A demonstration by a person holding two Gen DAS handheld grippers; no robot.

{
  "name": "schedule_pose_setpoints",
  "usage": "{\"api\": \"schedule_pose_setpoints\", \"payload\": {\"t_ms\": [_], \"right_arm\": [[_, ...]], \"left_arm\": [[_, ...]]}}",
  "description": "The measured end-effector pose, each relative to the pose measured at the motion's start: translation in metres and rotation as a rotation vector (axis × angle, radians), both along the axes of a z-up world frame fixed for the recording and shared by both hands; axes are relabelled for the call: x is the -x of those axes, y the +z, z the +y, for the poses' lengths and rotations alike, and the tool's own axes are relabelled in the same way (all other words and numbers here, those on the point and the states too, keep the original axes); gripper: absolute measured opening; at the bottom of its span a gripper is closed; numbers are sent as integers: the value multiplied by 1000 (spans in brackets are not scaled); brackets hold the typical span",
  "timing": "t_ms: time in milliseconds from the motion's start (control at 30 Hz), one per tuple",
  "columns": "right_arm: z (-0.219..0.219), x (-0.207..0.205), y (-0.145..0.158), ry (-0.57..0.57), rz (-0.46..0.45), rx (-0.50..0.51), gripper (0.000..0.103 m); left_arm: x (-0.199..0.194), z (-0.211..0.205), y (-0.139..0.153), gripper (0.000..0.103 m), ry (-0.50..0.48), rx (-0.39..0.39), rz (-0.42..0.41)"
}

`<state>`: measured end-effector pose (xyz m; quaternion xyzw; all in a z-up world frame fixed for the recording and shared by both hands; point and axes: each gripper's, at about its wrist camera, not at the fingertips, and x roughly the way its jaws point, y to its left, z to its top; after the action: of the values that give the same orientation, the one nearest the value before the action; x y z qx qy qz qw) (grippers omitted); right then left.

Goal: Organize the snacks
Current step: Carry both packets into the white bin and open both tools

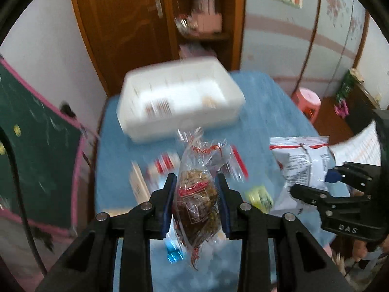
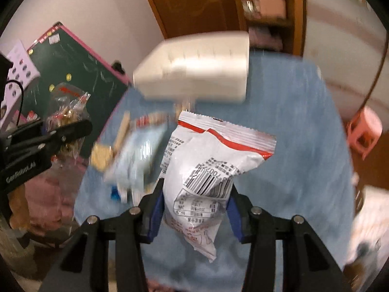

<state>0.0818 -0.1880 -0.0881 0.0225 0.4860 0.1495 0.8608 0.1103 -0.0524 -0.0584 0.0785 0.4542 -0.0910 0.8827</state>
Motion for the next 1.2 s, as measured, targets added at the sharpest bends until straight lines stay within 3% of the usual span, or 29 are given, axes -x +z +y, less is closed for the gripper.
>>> {"api": "schedule_pose_setpoints", "payload": {"t_ms": [133,233,333,433,467,500,533,567,600,733,833,1067,1200], "right_arm": [[12,-52,60,3,-154,60,47],[19,-109,99,-25,-245,69,48],[24,-162,113,-51,-265,54,48],[26,-220,107,-89,-246,25,50],[27,-244,97,-101,-218,9,50],[27,-259,87,-108,-196,-4,54],[29,-272,76,-114,-168,-6,56],[30,-291,57,-125,-116,-2,56],[29,-300,42,-135,-81,-1,56],[31,-321,-5,-139,27,61,56],[25,-320,-22,-126,63,34,56],[14,-314,-15,-140,59,12,56],[12,-299,4,-134,37,16,56]], "left_arm": [[-59,7,51,31,47,-39,-139],[-119,14,74,31,94,-19,-186],[-175,22,79,31,150,-5,-185],[-233,31,65,33,206,33,-151],[-253,34,55,36,222,53,-143],[-269,36,45,52,232,52,-138],[-282,38,34,80,255,38,-132],[-296,39,21,94,282,24,-129],[-300,39,7,102,286,14,-119],[-323,30,-43,102,252,-71,-39],[-324,24,-65,102,219,-98,-4],[-305,7,-66,102,155,-118,-15],[-283,1,-48,102,137,-111,-30]]}}
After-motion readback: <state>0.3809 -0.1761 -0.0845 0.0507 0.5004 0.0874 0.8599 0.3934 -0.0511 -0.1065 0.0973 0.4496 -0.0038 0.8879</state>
